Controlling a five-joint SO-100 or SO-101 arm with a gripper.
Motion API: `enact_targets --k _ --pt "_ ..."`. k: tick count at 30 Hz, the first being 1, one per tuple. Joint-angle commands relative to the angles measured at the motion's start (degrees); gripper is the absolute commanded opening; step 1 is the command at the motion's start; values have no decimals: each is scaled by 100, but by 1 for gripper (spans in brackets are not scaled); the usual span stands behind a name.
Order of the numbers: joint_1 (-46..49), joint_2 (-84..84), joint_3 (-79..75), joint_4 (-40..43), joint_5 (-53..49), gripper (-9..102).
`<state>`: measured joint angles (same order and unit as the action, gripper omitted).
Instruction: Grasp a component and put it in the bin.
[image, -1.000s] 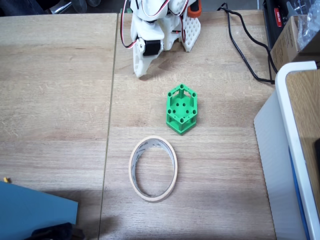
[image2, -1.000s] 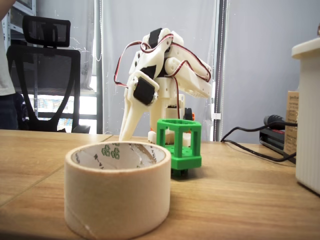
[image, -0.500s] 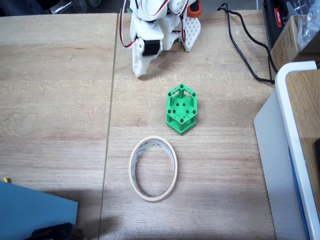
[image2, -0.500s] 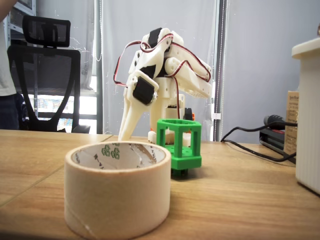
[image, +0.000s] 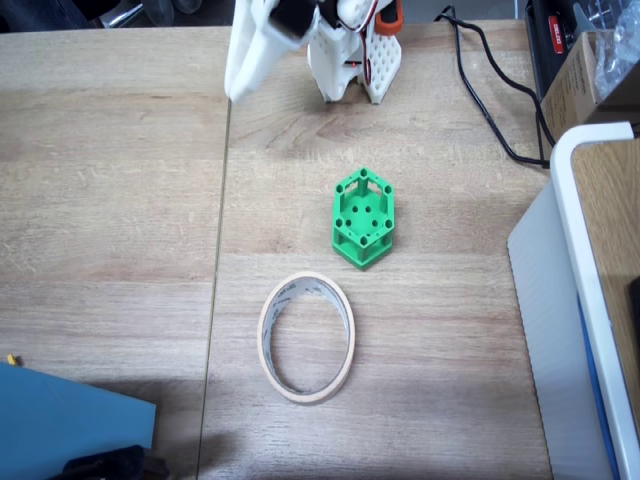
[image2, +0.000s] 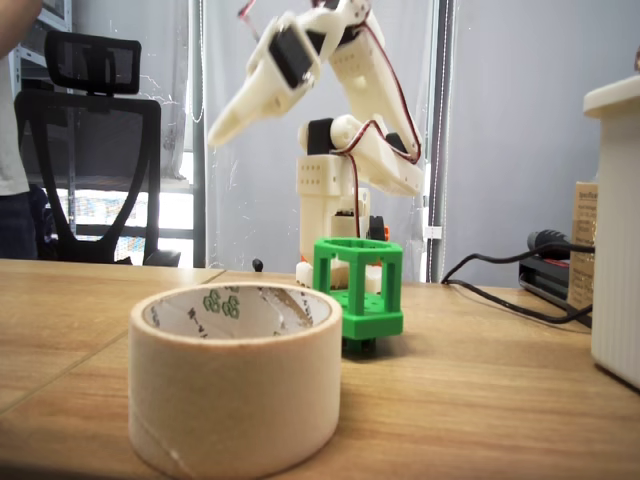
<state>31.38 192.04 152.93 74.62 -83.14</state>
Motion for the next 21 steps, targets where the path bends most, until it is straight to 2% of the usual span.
enact_targets --k 1,11,21 --pt "-686 -378 -782 0 35 0" --pt "-1978 -2276 -1608 18 44 0" --pt "-2162 -3428 -1688 9 44 9"
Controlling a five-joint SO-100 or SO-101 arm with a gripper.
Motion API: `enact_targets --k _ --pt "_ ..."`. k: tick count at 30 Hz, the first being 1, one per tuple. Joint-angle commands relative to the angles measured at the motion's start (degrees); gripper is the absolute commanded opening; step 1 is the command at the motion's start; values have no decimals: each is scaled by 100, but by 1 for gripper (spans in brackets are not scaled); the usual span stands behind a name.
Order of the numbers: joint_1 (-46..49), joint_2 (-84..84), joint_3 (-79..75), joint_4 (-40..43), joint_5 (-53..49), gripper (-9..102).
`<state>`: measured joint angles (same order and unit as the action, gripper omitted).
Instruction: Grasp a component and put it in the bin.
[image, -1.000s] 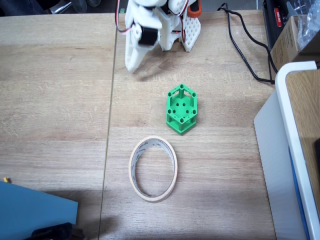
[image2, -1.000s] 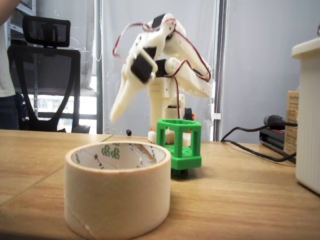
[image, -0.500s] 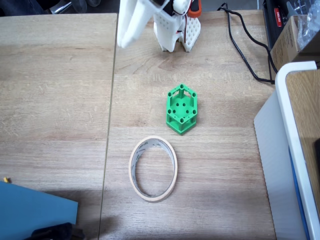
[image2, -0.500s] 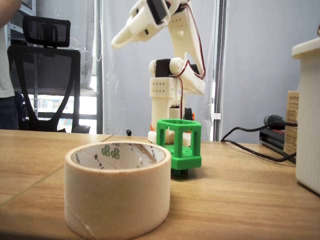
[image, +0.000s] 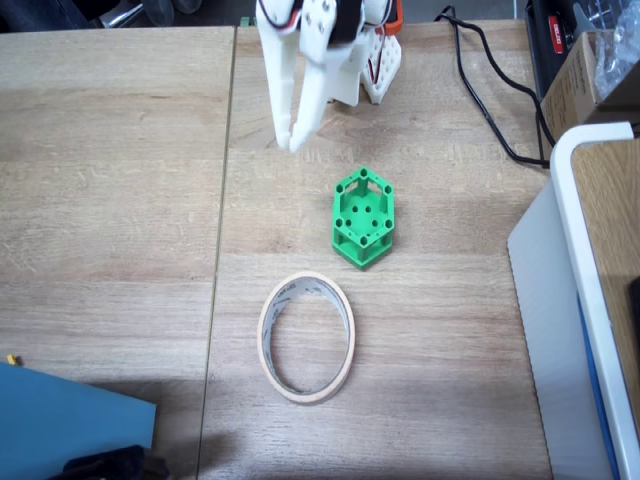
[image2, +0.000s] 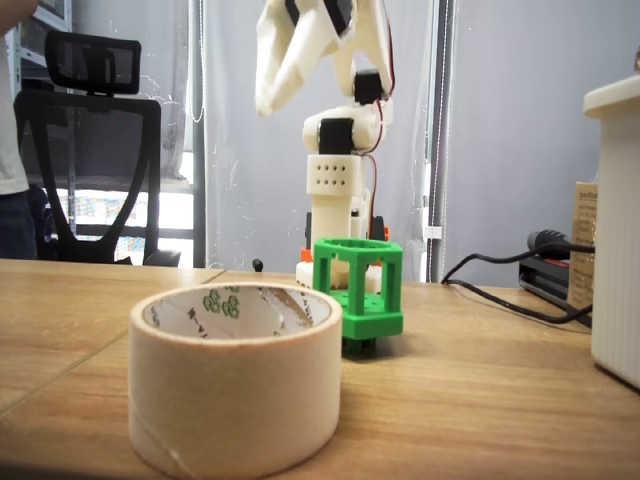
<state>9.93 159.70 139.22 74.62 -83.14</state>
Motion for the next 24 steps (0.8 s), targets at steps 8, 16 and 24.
enact_targets --k 8,16,24 --pt "-18 -501 -246 26 44 17" --pt "-141 -1274 -237 -62 -18 18" --pt "-1283 -2004 -334 -62 44 18"
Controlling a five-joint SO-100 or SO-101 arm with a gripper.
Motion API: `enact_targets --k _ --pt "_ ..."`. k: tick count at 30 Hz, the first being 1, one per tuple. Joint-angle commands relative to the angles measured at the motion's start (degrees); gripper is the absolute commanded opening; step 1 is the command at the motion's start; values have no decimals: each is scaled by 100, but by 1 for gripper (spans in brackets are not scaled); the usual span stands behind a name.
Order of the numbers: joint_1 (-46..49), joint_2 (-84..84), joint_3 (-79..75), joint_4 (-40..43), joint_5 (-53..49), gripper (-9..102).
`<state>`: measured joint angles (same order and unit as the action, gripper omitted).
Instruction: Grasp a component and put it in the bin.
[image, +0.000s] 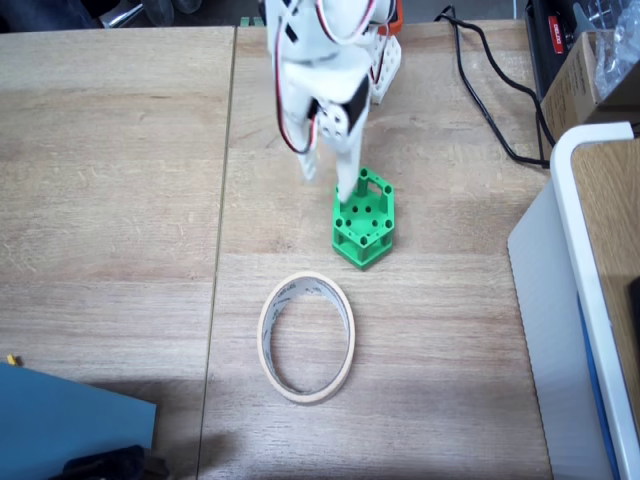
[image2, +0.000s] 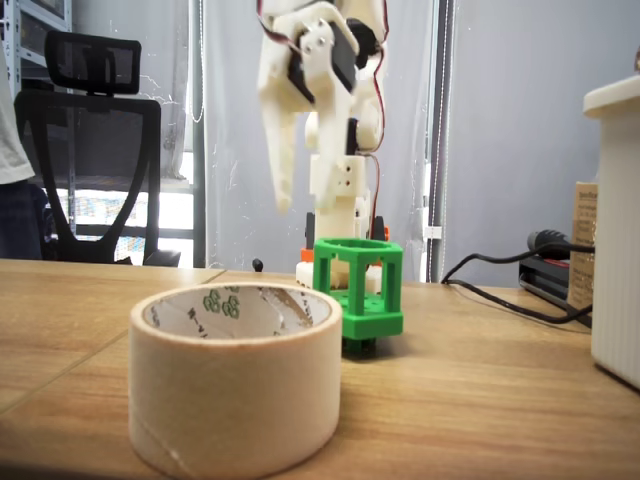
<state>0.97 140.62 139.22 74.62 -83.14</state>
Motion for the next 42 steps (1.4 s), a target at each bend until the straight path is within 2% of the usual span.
enact_targets --k 1,7,25,34,42 --pt "-501 -105 -334 -62 44 18" --pt "-853 -220 -334 -62 44 18" --pt "-826 -114 -439 26 53 18" --pt "-79 -105 -422 -53 44 18" --pt "97 -211 -360 -26 44 18"
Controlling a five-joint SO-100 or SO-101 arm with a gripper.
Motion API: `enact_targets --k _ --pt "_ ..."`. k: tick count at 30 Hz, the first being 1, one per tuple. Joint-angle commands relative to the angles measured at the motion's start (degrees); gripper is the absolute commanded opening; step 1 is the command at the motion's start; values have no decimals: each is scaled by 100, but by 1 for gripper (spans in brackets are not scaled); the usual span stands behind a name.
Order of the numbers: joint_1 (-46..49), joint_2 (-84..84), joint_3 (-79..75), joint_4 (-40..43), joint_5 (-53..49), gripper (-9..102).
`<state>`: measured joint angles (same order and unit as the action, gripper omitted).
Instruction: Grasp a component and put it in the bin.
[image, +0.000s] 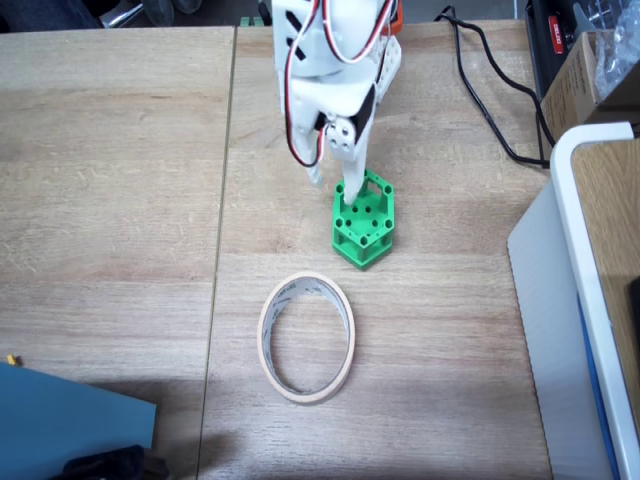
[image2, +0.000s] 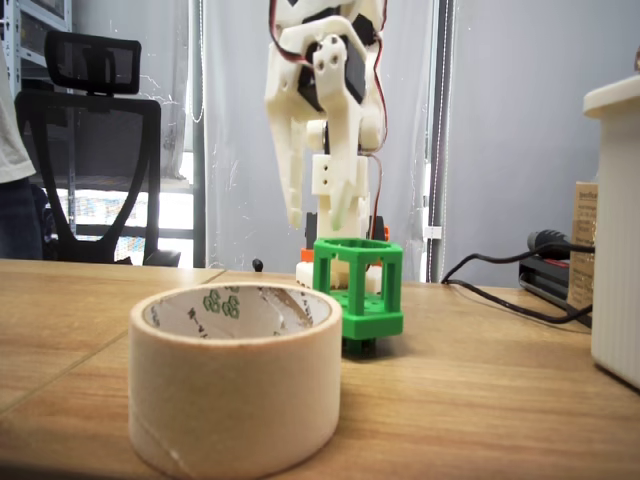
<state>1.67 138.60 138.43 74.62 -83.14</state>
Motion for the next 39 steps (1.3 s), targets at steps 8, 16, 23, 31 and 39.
enact_targets --k 8,16,23,31,39 --pt "-44 -211 -123 -53 44 18" --pt "-35 -791 158 -62 44 18" --pt "-35 -1283 360 -70 44 18" --pt "-35 -1503 343 -70 44 15" --pt "-44 -1424 299 -70 44 3"
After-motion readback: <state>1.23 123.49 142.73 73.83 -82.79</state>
